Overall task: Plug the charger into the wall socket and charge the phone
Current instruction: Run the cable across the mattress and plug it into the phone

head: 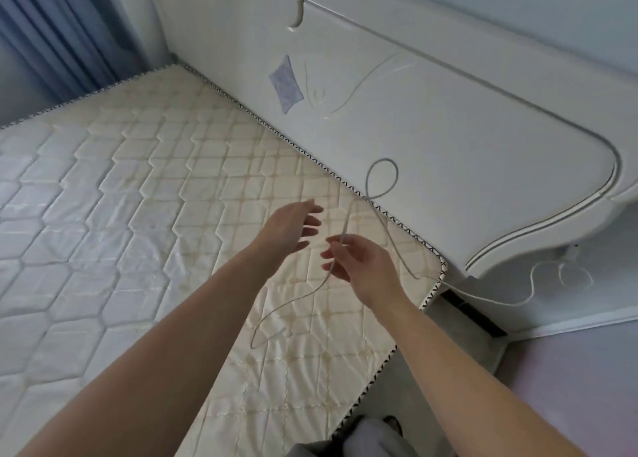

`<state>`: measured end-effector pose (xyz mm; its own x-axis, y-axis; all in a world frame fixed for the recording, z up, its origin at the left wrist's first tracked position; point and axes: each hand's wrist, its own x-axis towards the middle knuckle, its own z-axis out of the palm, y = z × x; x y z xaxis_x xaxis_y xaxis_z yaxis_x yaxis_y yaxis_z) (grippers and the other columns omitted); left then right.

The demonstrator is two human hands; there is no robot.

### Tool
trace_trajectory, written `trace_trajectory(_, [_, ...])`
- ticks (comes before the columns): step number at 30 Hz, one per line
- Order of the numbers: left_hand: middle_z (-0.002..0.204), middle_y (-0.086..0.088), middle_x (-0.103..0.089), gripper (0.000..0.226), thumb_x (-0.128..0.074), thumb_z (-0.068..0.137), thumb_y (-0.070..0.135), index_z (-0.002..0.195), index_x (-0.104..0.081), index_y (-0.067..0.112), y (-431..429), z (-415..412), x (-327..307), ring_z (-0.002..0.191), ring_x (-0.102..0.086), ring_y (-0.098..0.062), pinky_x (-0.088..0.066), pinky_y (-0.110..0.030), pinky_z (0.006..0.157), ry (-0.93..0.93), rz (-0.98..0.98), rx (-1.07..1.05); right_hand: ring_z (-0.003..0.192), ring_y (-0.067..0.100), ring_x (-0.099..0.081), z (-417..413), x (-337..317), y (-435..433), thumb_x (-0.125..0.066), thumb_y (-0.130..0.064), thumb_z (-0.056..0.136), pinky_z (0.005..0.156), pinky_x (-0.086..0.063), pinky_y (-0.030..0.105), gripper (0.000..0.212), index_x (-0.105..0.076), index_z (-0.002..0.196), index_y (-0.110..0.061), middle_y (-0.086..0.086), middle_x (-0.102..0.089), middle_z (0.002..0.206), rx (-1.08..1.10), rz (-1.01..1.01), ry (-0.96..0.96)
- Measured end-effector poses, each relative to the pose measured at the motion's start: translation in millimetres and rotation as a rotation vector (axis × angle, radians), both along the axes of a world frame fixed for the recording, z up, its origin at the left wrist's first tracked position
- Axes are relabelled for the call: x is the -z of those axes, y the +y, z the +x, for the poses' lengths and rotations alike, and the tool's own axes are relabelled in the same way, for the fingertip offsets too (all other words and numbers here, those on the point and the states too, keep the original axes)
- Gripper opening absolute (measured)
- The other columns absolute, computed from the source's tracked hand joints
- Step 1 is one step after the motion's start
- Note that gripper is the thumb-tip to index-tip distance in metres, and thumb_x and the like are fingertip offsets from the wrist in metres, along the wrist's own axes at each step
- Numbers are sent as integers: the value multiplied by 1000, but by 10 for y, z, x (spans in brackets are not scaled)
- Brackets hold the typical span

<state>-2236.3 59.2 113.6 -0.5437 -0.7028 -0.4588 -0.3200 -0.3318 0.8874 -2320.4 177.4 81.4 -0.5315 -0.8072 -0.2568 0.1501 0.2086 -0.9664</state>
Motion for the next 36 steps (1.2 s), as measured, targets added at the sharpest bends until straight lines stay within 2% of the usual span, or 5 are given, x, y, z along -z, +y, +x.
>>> trace_trajectory(5, [103, -1, -67, 40, -37, 95, 40, 104, -67, 14, 138, 365, 809, 101, -59, -17, -41, -28, 81, -186, -69, 31, 64, 17, -70, -89, 298, -491, -60, -17, 89, 55, -56, 19, 13, -62, 77, -12, 1, -70, 71, 139, 89, -293])
trace_trajectory(10, [88, -9, -67, 29, -47, 91, 37, 89, -64, 15, 229, 667, 1541, 74, -58, -21, -45, -32, 68, -363, -174, 40, 60, 11, -64, -145, 1121, -945, -60, -13, 89, 53, -54, 18, 20, -58, 69, -12, 4, -63, 72, 37, 287, -321])
trace_trajectory(15, [72, 15, -54, 15, -51, 91, 28, 90, -66, 26, 19, 1008, 2108, 64, -50, -2, -36, -3, 56, -469, -200, -183, 52, 8, -63, 40, 1986, -1372, -63, -15, 87, 52, -53, 16, 19, -59, 69, -12, 2, -63, 65, -208, 404, -279])
trace_trajectory(26, [88, 16, -64, 13, -59, 84, 17, 94, -63, 25, -79, 2057, 3463, 76, -59, 11, -41, 2, 63, -435, -63, -871, 58, 11, -60, 613, 3486, -1790, -63, -23, 85, 53, -48, 20, 13, -58, 73, -22, 4, -66, 81, -743, 607, 144])
trace_trajectory(36, [85, 15, -64, 11, -60, 84, 21, 85, -61, 33, 876, 2809, 4203, 82, -60, 0, -43, -7, 68, -481, 125, -787, 68, 11, -57, 1907, 4245, -949, -70, -27, 76, 69, -46, 25, 22, -64, 96, -21, -1, -66, 91, -1547, 484, 610])
